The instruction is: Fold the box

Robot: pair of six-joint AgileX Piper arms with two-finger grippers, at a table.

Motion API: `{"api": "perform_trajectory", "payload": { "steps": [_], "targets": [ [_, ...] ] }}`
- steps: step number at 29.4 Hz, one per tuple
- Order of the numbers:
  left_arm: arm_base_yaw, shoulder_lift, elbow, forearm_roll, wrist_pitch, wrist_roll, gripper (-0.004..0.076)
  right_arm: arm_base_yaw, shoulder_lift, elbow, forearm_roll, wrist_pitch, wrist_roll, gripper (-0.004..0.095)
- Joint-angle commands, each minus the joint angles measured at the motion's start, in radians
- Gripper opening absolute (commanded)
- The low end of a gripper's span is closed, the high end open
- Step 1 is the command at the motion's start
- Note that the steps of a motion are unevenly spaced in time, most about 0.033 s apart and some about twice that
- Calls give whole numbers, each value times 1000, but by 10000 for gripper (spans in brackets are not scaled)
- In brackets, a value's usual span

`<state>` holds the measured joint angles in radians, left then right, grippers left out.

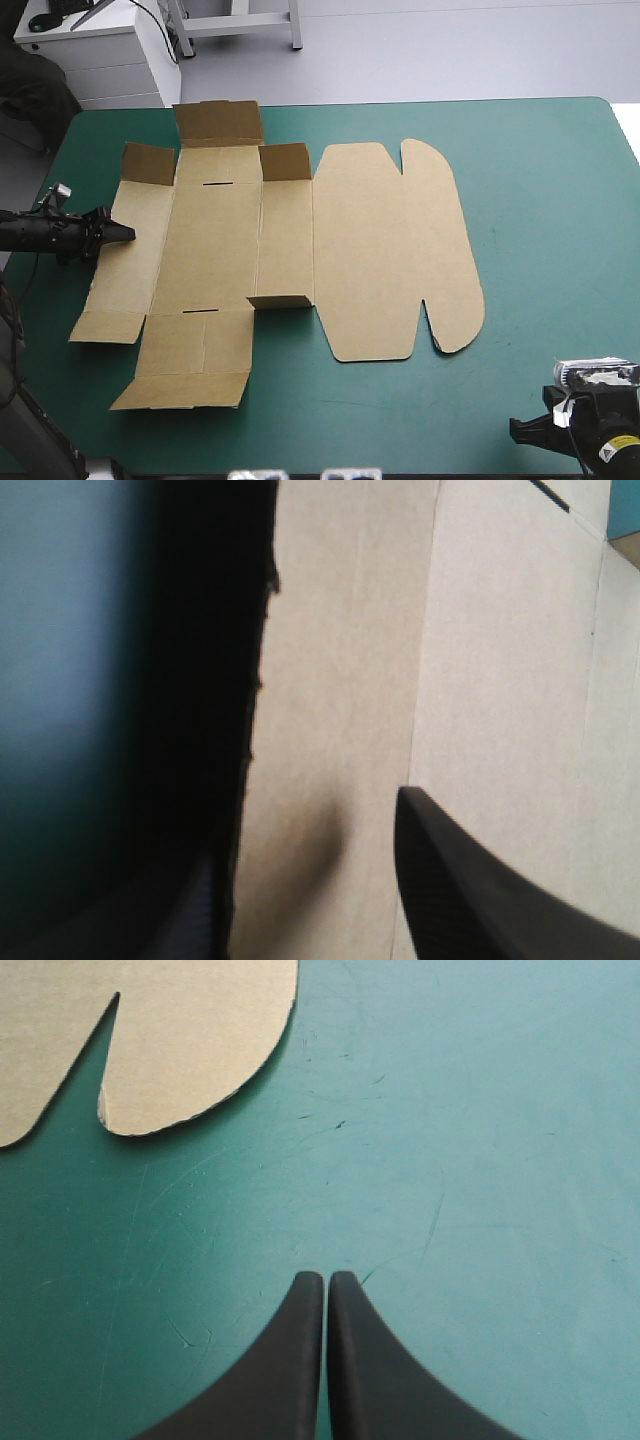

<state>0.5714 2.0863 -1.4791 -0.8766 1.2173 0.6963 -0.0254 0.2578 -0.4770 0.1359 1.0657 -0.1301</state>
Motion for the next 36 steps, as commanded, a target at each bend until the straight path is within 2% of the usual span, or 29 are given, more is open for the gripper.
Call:
{"api": "perform_trajectory", "payload": {
  "steps": [1,6,9,12,22,29,36],
  "targets": [
    [-58,-19,6,13,77,-8,344,3,16,-27,1,-52,-3,0],
    [-86,-19,6,10,77,-8,326,3,16,-27,1,-52,-3,0],
    [-94,-19,6,16,77,-10,267,3,16,-27,0,-54,-9,0],
    [-115,-19,6,15,79,-10,171,3,16,-27,0,-59,-9,0],
    [-220,-23,6,-8,79,-10,10,3,16,-27,0,-59,-10,0],
    [-253,-59,2,-97,79,1,15,3,16,-27,-5,-59,-10,0],
    [-301,-150,-48,22,79,18,14,3,16,-27,-7,-59,-11,0]
  ]
}}
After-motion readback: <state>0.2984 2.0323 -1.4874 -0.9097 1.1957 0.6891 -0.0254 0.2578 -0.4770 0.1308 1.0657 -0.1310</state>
